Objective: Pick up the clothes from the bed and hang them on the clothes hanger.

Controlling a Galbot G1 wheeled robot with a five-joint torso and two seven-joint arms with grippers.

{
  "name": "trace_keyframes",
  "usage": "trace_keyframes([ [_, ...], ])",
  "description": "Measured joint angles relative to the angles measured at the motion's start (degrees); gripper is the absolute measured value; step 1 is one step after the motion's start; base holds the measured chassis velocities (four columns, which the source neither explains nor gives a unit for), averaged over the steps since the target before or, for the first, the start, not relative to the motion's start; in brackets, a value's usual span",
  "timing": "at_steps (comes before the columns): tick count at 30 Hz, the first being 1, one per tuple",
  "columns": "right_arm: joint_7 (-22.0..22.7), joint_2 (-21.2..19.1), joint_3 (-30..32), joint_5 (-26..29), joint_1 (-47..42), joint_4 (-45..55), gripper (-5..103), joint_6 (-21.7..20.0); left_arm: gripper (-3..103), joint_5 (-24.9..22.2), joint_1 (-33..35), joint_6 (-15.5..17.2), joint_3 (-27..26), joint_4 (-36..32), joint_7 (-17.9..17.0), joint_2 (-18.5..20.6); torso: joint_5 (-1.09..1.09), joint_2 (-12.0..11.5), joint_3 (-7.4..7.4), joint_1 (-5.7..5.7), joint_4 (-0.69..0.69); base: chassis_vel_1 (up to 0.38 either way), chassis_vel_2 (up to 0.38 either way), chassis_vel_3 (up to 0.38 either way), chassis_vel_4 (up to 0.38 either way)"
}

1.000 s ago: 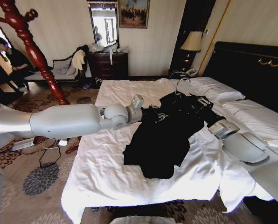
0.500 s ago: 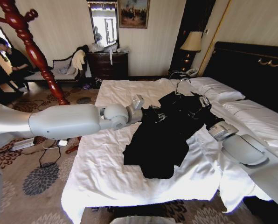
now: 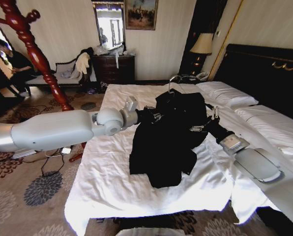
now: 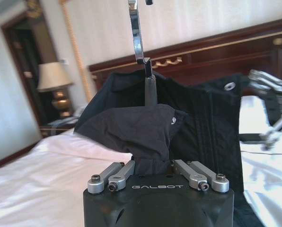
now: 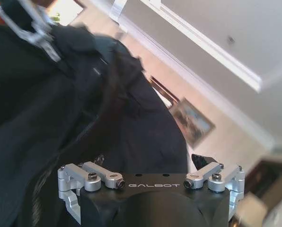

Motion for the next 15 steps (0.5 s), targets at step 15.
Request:
trace_keyframes([
  [15,0.45,19.33,10.33,9.59,-17.13,2.29,100,0.66,18,4.0,-1.56,-1.22,1.11,-10.17,1.89,-23.12,-0.02,0.01,-0.02,-0.02,-0.01,0.0,0.0,0.0,0.0],
])
